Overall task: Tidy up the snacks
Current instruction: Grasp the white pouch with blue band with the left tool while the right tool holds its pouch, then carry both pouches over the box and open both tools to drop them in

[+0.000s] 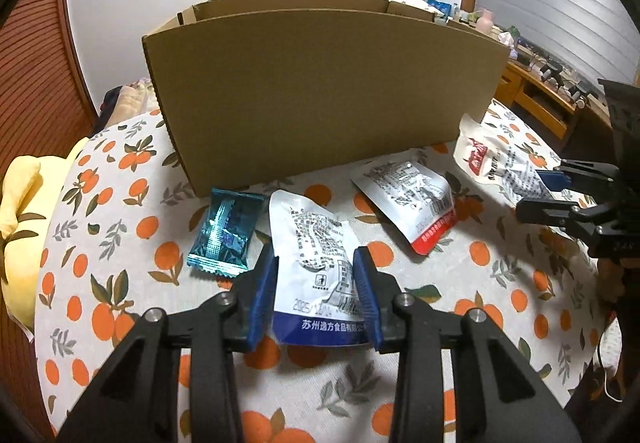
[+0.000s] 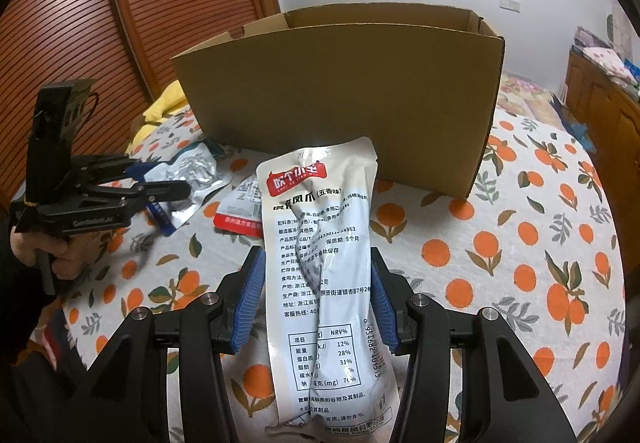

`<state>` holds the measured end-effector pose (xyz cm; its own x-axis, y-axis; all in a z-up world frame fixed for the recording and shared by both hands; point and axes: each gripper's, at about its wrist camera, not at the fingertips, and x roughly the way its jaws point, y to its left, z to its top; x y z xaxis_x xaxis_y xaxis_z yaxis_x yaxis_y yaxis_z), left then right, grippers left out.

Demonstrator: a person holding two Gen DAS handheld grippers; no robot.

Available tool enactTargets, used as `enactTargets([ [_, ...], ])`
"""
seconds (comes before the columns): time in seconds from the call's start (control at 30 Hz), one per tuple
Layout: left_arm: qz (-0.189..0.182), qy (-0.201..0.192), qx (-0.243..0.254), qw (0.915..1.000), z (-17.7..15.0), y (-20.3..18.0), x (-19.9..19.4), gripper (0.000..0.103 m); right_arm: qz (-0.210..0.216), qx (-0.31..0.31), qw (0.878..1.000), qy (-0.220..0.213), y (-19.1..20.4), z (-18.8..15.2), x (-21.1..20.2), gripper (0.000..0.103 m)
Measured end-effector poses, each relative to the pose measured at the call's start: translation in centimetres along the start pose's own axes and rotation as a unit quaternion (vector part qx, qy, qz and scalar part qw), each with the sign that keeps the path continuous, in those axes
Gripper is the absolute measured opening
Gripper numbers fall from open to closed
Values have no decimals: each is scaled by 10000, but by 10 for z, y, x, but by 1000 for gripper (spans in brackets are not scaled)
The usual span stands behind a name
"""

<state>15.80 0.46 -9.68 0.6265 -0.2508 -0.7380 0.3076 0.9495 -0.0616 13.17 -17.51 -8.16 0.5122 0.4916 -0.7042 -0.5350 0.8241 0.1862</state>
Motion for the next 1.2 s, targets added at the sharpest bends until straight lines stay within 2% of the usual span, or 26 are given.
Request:
enactTargets([
  [0.07, -20, -37, 1, 10000, 0, -3, -2, 36, -1, -8, 10000, -3, 1, 0, 0, 51],
  [0.1, -40, -62, -5, 10000, 1, -4, -4, 30, -2, -13, 10000, -6, 2, 1, 0, 51],
  [0.17, -102, -127, -28, 9999, 3, -6, -10, 29, -17, -36, 10000, -16, 3, 2, -1, 51],
  [0.27, -168, -206, 7, 9996, 7, -7, -16, 17, -25, -71, 10000, -65, 6, 5, -4, 51],
  [0.43, -179, -228, 46, 9996, 9, -11, -18, 12, -44, -118, 9998, -139, 8, 8, -9, 51],
  [0.5, -160, -294, 56, 9994, 10, -14, -22, 7, -50, -124, 9998, -159, 9, 9, -10, 51],
  [0.83, -199, -534, 168, 9982, 18, -21, -44, 6, -51, -218, 9993, -316, 15, 16, -22, 51],
  [1.0, -314, -754, 177, 9965, 36, -21, -61, 6, -61, -313, 9984, -463, 18, 26, -32, 51],
  [1.2, -202, -1015, 268, 9943, 60, -18, -78, 7, -83, -489, 9966, -654, 24, 47, -42, 51],
])
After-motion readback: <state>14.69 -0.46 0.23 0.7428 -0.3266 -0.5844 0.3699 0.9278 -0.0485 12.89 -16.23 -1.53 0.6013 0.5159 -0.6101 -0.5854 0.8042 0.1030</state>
